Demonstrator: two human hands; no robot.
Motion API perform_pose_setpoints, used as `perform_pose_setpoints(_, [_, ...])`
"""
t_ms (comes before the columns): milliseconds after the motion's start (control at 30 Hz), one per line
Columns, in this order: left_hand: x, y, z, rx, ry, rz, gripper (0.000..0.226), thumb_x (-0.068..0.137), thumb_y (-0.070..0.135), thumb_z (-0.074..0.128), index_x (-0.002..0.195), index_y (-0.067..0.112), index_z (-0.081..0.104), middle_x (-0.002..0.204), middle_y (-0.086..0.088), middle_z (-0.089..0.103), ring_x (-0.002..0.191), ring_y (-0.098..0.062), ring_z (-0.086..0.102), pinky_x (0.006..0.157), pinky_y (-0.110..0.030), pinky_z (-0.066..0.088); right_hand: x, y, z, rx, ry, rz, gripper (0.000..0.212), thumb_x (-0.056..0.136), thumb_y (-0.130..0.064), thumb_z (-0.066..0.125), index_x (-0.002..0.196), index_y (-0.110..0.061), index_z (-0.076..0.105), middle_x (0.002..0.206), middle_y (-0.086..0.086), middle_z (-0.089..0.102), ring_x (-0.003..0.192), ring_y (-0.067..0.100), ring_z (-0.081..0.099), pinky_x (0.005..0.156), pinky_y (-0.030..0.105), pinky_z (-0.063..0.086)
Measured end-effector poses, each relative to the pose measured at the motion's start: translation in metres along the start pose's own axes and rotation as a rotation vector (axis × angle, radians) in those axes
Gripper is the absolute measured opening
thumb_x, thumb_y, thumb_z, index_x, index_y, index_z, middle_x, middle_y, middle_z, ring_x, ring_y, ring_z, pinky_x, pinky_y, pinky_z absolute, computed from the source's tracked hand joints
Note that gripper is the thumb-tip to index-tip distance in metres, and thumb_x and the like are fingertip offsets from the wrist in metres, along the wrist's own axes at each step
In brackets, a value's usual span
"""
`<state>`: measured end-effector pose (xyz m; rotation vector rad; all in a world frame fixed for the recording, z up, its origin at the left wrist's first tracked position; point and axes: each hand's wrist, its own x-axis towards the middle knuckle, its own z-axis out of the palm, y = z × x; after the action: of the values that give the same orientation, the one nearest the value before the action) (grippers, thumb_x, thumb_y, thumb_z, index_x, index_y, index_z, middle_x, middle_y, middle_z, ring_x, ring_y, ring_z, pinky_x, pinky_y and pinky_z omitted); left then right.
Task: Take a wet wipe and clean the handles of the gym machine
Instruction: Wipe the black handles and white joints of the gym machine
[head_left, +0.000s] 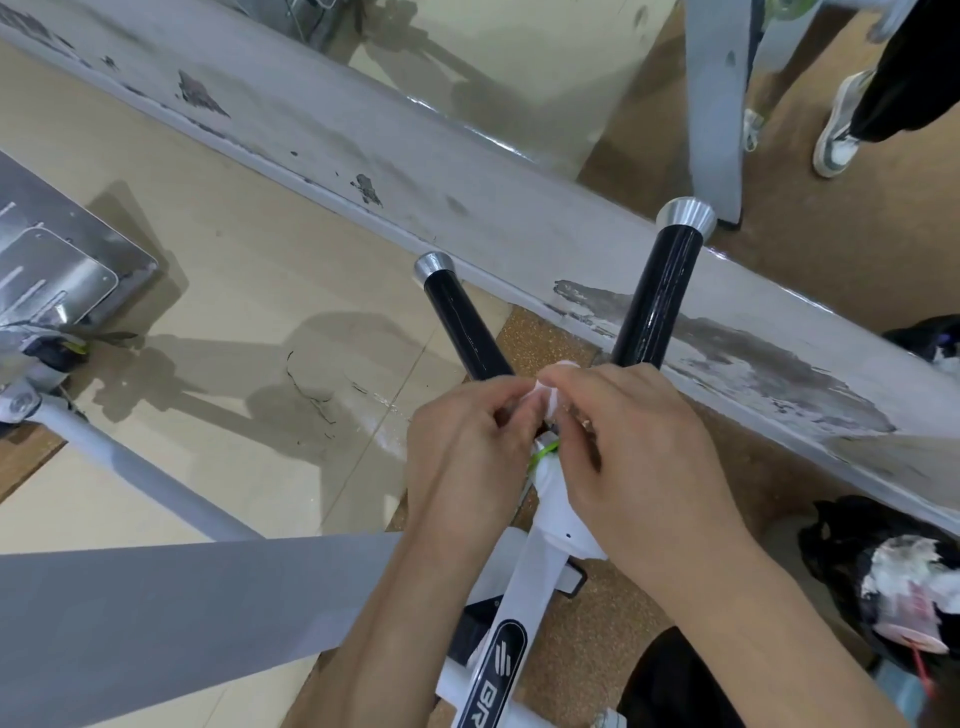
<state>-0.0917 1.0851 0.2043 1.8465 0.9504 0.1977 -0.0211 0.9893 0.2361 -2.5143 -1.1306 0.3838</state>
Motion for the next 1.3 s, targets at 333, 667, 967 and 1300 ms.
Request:
perform_pose_setpoints(333, [-0.008, -0.02, -0.026, -0.365, -0.144, -0.172, 0.026, 0.082, 0.008, 0.069, 0.098, 0.028, 0.073, 0.091, 0.004, 0.071, 0.087, -0.01, 0.064, 0.08, -0.024, 0.053, 0.036, -0.012, -0.014, -0.212, -0.303, -0.055, 0.013, 0.092, -0.034, 0.051, 0.095, -0.03, 0.062, 0.083, -0.007, 0.063, 0.085, 0.016, 0.054, 0.075, 0.034, 0.043])
perform_pose_setpoints(667, [-0.019, -0.012, -0.013, -0.553, -0.048, -0.207, 0.015, 0.084, 0.027, 0.066, 0.095, 0.024, 0.076, 0.105, 0.009, 0.066, 0.096, -0.002, 0.062, 0.077, -0.012, 0.047, 0.009, 0.0, 0.006, 0.076, -0.038, -0.146, 0.018, 0.083, -0.009, 0.048, 0.079, -0.013, 0.066, 0.075, -0.004, 0.065, 0.075, 0.017, 0.054, 0.065, 0.022, 0.042])
perform_pose_setpoints(967, [0.007, -0.015, 0.001, -0.309, 0.203, -0.202, 0.014, 0.078, 0.019, 0.074, 0.076, 0.032, 0.073, 0.08, 0.01, 0.066, 0.073, 0.0, 0.059, 0.068, -0.012, 0.043, 0.007, -0.011, 0.009, -0.003, -0.022, -0.084, 0.035, 0.081, -0.013, 0.047, 0.113, -0.01, 0.06, 0.095, 0.001, 0.067, 0.088, 0.019, 0.054, 0.078, 0.015, 0.032])
perform_pose_setpoints(1300, [0.021, -0.014, -0.032, -0.202, -0.248, -0.035, 0.035, 0.076, 0.012, 0.076, 0.097, 0.04, 0.072, 0.08, 0.002, 0.064, 0.069, -0.008, 0.058, 0.07, -0.028, 0.053, 0.027, -0.004, 0.001, -0.01, -0.233, -0.07, 0.026, 0.089, -0.016, 0.046, 0.095, -0.024, 0.07, 0.092, -0.007, 0.068, 0.088, 0.017, 0.053, 0.071, 0.028, 0.042])
